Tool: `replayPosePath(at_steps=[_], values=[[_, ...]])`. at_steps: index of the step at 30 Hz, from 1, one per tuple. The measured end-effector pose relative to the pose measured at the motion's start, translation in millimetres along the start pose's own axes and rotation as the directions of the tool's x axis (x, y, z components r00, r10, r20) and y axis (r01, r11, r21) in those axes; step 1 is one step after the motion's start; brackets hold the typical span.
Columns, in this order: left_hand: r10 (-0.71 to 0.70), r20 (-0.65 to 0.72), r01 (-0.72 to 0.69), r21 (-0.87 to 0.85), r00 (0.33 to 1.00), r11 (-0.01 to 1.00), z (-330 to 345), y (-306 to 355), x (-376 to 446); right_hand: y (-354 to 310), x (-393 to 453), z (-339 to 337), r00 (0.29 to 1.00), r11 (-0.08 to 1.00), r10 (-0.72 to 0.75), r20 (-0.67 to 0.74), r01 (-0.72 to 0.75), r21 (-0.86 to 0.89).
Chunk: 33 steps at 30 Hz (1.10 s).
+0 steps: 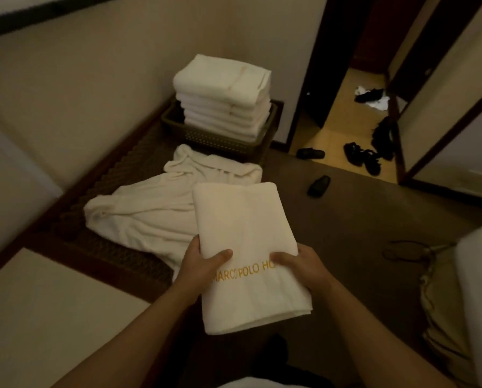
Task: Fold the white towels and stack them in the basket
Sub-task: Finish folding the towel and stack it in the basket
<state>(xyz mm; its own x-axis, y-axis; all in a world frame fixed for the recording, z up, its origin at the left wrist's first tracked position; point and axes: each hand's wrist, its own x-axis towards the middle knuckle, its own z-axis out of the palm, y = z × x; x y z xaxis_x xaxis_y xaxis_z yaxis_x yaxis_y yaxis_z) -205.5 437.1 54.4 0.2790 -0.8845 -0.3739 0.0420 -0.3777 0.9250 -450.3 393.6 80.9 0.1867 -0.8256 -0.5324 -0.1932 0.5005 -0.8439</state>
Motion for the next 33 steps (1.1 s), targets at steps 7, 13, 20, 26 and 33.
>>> replayPosePath(at_steps=[7,13,20,26,33], values=[[0.033,0.062,-0.031,-0.033,0.998,0.999,134.7,43.2,64.6,-39.7,54.1,-129.8,0.993,0.997,-0.076,-0.085,0.076,-0.007],[0.079,0.116,-0.074,-0.043,0.990,0.996,210.7,83.9,108.0,-67.6,88.5,-197.9,0.975,0.994,-0.113,-0.192,0.113,-0.011],[0.109,0.146,-0.101,-0.060,0.983,0.993,273.1,132.8,208.3,-120.3,160.7,-258.4,0.952,0.987,-0.155,-0.263,0.162,0.006],[0.174,0.142,-0.159,-0.111,0.974,0.981,305.2,209.3,330.3,-214.3,259.3,-295.4,0.925,0.970,-0.230,-0.303,0.242,0.002],[0.272,-0.075,-0.282,-0.188,0.959,0.941,258.6,314.5,453.9,-378.6,403.0,-270.0,0.916,0.923,-0.379,-0.133,0.363,-0.131]])
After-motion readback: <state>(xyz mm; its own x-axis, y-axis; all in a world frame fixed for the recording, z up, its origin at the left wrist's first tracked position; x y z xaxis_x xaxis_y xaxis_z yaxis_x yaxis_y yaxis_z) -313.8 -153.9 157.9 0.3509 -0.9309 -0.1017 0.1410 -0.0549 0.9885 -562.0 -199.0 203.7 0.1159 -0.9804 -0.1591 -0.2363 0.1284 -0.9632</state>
